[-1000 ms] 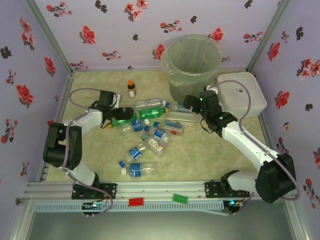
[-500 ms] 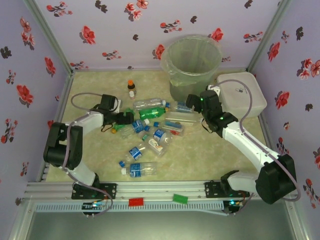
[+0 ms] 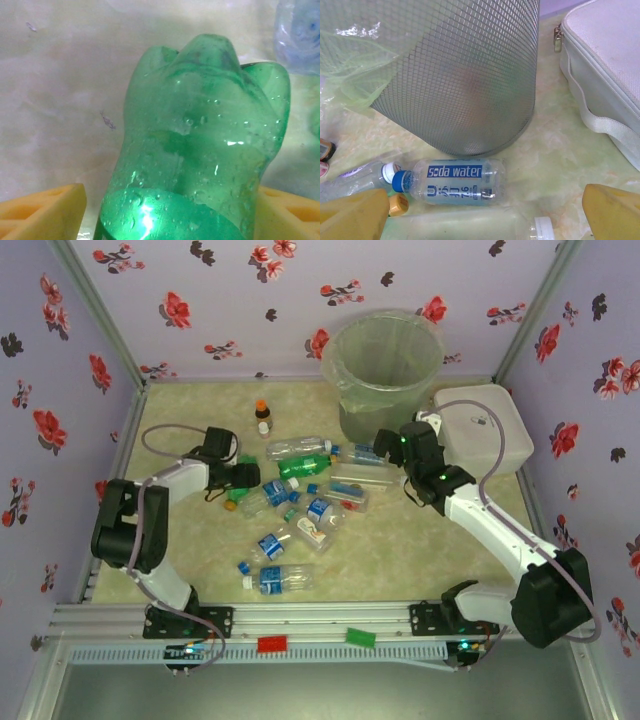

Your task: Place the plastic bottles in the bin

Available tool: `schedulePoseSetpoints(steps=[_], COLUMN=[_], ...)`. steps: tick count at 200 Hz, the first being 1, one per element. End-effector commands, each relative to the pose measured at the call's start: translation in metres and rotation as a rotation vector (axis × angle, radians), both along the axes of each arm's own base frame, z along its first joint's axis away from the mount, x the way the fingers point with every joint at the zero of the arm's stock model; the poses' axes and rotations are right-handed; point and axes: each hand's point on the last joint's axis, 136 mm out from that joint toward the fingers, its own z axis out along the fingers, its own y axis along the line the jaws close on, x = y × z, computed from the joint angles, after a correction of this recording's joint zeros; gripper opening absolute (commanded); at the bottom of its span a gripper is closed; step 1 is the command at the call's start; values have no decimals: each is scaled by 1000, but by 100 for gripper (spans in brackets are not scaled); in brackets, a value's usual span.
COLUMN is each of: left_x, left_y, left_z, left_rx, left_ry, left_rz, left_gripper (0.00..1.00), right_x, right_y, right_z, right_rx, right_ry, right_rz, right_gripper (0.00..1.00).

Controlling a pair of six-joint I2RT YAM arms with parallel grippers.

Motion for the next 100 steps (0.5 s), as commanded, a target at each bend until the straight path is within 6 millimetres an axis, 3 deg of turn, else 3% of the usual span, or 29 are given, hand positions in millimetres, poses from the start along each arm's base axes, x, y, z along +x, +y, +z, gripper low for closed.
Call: schedulePoseSetpoints(steps=[1,36,60,100], left_x=[4,7,9,16], left_y=[6,7,9,15], left_z=[-4,-10,-11,16], left_rx=[47,61,63,65], left_ry=[22,39,34,-72], left_rz=[22,40,52,91], left_gripper=[79,79,66,56], right_x=[-1,-2,-1,2], right_y=[-5,-6,-5,0], right_z=[6,6,5,2], right_rx=[-28,-30,-29,-14], right_ry=[-33,-35,-30,-19], right_rz=[-15,-19,-17,-6], right_gripper=[100,100,100,100])
